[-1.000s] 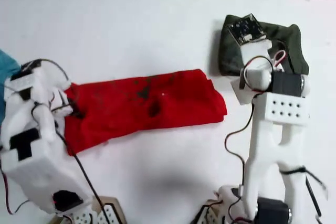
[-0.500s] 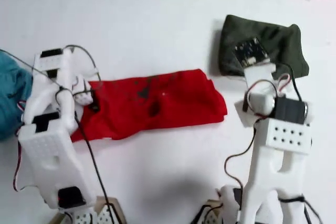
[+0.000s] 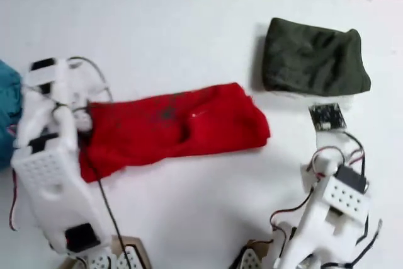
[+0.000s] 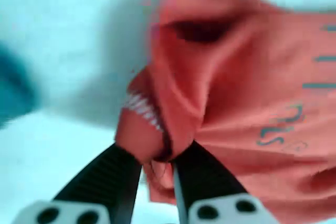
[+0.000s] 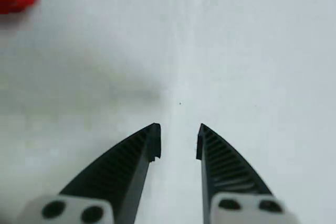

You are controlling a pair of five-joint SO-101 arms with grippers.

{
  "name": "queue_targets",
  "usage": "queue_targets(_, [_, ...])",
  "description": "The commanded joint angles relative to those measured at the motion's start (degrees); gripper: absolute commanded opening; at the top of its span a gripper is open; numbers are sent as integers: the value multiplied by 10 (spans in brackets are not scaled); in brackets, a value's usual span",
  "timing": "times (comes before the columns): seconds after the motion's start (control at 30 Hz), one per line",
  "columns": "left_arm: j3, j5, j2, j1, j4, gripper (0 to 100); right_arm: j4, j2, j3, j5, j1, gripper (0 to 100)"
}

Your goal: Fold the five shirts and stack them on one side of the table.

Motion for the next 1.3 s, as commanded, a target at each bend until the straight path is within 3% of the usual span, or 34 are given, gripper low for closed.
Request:
queue_targets(0.0, [-88,-28,-16,-62,69,26,-47,-31,47,1,29,116])
queue_targets(0.17, [-99,-37,-53,-60,80,26,-119,-56,123,3,36,116])
queue_targets(0.33, [-15,-34,-156,4,81,26,-162,-75,168,1,35,116])
queue_targets(0.47, [29,-33,-253,105,80,26,-162,-92,179,1,34,116])
queue_targets(0.67, [-7,-3,-328,305,79,26,-162,-109,189,1,36,116])
queue_targets(0.93, [-176,2,-266,505,62,26,-162,-115,190,0,36,116])
queue_targets(1.27, [-386,3,-44,597,63,26,-162,-115,191,0,36,115])
